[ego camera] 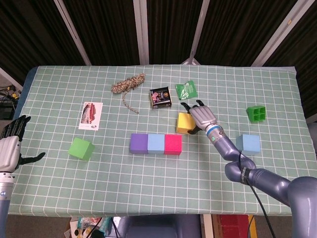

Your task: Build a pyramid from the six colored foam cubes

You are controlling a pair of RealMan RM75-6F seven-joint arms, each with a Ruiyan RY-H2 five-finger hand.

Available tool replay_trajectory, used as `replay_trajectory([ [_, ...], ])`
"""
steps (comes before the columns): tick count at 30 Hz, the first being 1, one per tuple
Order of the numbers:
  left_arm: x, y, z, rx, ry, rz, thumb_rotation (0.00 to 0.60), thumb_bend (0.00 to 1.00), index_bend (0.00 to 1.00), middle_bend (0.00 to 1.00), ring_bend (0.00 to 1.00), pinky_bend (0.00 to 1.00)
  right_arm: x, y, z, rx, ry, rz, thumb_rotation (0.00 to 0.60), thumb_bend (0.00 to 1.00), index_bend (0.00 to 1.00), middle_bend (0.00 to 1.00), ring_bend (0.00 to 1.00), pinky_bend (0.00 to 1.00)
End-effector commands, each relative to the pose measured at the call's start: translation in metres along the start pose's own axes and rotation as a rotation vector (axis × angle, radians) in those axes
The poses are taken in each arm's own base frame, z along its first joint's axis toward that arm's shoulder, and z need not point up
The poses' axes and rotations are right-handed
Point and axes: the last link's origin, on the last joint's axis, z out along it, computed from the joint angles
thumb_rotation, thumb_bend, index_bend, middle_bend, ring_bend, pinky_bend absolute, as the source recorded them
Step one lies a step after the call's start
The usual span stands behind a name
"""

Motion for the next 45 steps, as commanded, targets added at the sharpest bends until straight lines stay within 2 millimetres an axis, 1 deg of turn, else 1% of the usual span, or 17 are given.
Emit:
replay_trajectory([
  [1,0.001,0.0,0.0,-0.002,0.003,-0.004,0.6,0.1,0.0,0.02,0.0,0.0,0.008,0.004,-0.003,-0.007,0.02,0.007,0.6,0.24,0.0,0.43,0.26,0.04],
  [5,0.0,0.001,-0.001,-0.005,0.003,-0.004,0.6,0.1,0.0,0.02,0.0,0.0,0.025,0.011,-0.01,-0.016,0.06,0.004,0.6,0.24,0.0,0.43,0.26,0.04],
  [10,0.0,0.0,-0.001,-0.007,0.002,-0.003,0.6,0.1,0.0,0.02,0.0,0.0,0.046,0.017,-0.028,-0.014,0.099,-0.011,0.6,0.24,0.0,0.43,0.26,0.04],
  [13,-0.001,0.001,-0.001,-0.01,-0.001,0.001,0.6,0.1,0.0,0.02,0.0,0.0,0.058,0.017,-0.042,-0.009,0.125,-0.019,0.6,0.24,0.0,0.43,0.26,0.04],
  [17,-0.001,0.003,-0.002,-0.019,-0.008,0.009,0.6,0.1,0.0,0.02,0.0,0.0,0.073,0.008,-0.062,0.002,0.142,-0.016,0.6,0.24,0.0,0.43,0.26,0.04],
  [22,0.0,0.007,-0.003,-0.031,-0.012,0.013,0.6,0.1,0.0,0.02,0.0,0.0,0.082,-0.012,-0.086,0.018,0.136,-0.006,0.6,0.24,0.0,0.43,0.27,0.04],
  [26,0.002,0.011,-0.004,-0.044,-0.011,0.01,0.6,0.1,0.0,0.02,0.0,0.0,0.08,-0.029,-0.099,0.032,0.12,-0.001,0.6,0.24,0.0,0.43,0.27,0.04],
  [30,0.005,0.013,-0.004,-0.05,-0.01,0.0,0.6,0.1,0.0,0.02,0.0,0.0,0.076,-0.046,-0.105,0.05,0.101,0.016,0.6,0.24,0.0,0.43,0.27,0.04],
  [38,0.01,0.015,-0.006,-0.054,-0.009,-0.018,0.6,0.1,0.0,0.02,0.0,0.0,0.062,-0.085,-0.105,0.107,0.07,0.022,0.6,0.24,0.0,0.43,0.27,0.04],
  [45,0.02,0.013,-0.007,-0.043,-0.002,-0.031,0.6,0.1,0.0,0.02,0.0,0.0,0.049,-0.105,-0.097,0.126,0.048,-0.003,0.6,0.24,0.0,0.43,0.27,0.04],
])
